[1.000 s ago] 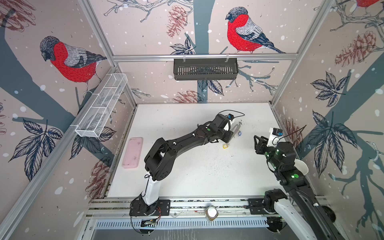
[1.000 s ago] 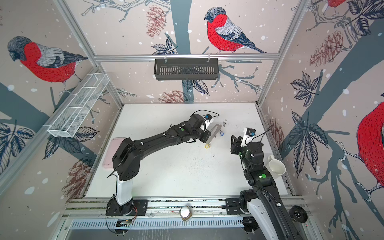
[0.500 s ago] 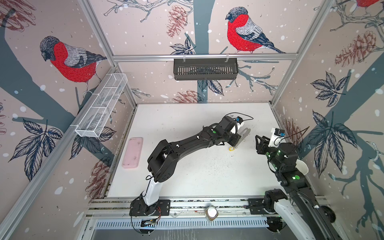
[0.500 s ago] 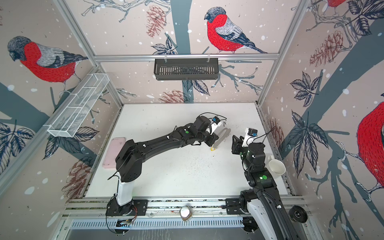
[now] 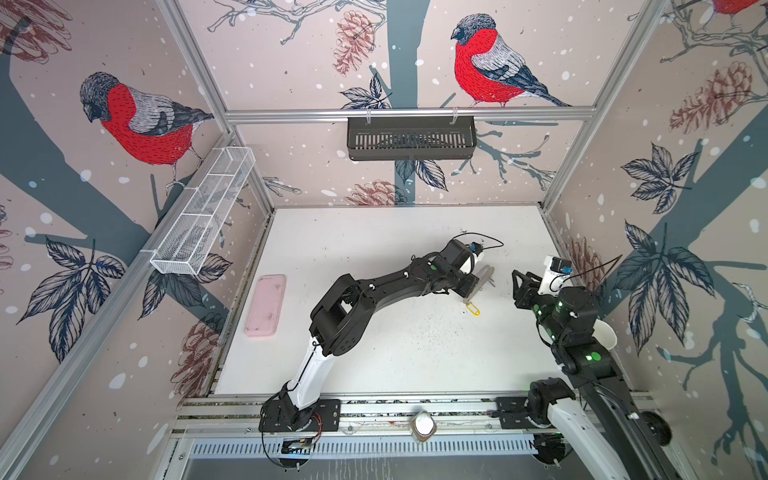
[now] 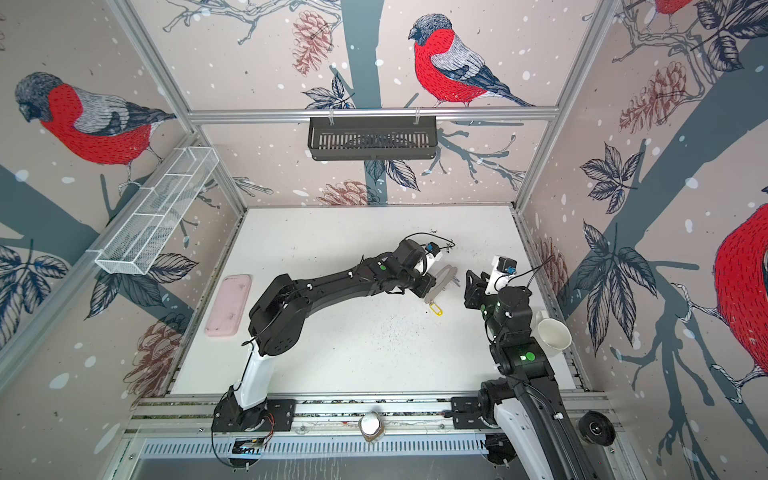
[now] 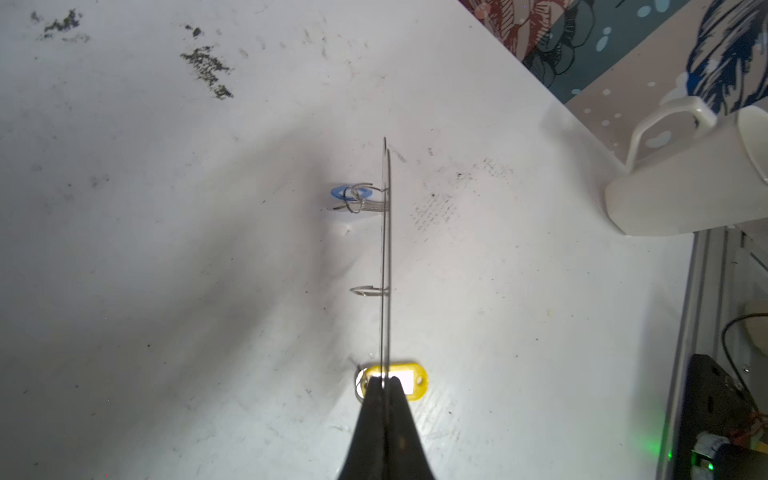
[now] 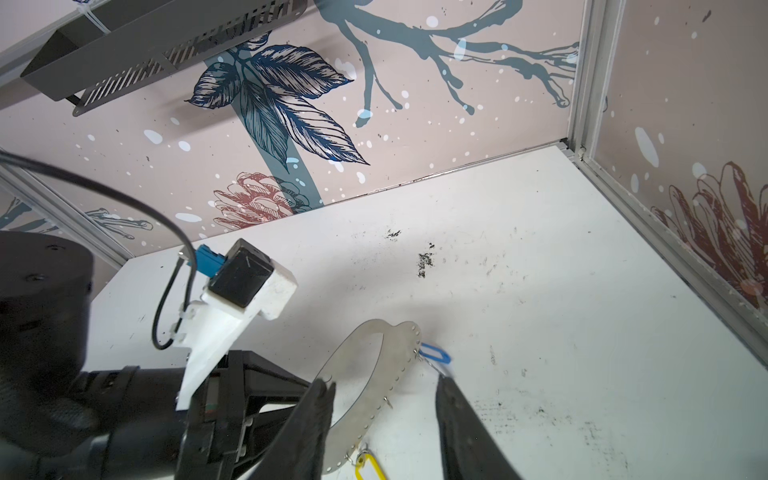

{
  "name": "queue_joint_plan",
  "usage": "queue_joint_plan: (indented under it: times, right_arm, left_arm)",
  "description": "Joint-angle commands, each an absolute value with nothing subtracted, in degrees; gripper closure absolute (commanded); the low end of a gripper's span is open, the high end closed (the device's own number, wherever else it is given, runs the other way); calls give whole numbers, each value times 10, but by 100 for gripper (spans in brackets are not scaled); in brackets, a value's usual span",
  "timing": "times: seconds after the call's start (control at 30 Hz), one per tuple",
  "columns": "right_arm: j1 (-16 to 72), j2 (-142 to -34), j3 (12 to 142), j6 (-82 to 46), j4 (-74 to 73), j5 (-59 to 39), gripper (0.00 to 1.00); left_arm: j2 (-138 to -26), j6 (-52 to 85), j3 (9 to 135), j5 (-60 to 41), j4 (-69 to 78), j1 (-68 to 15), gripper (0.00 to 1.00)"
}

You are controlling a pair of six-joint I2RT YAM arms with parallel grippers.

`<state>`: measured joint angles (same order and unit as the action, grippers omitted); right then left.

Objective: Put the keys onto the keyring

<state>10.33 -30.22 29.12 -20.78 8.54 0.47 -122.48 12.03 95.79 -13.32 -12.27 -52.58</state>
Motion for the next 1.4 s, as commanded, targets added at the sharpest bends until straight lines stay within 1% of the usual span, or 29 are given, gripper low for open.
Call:
queue_joint_plan:
  times: [0.0, 0.57, 0.83, 1.03, 1.17, 1.37]
  right_arm:
    - [103, -301, 293, -209, 81, 6, 56]
    - [102, -306, 292, -208, 81, 6, 56]
    - [102, -309, 292, -207, 81, 4, 56]
    - [102, -311, 291, -207, 81, 3, 56]
    - [102, -311, 292, -207, 81, 4, 56]
    - [102, -311, 290, -207, 79, 4, 56]
  left_arm:
    - [-1228, 126, 945, -142, -85, -513, 100]
    - [-1212, 132, 849, -180, -33, -419, 100]
    - [-1204, 139, 804, -202, -22, -360, 100]
    - [-1227, 134, 813, -242, -44, -325, 100]
    - [-1251, 137, 830, -264, -67, -303, 96]
    - [-1267, 137, 842, -278, -83, -284, 93]
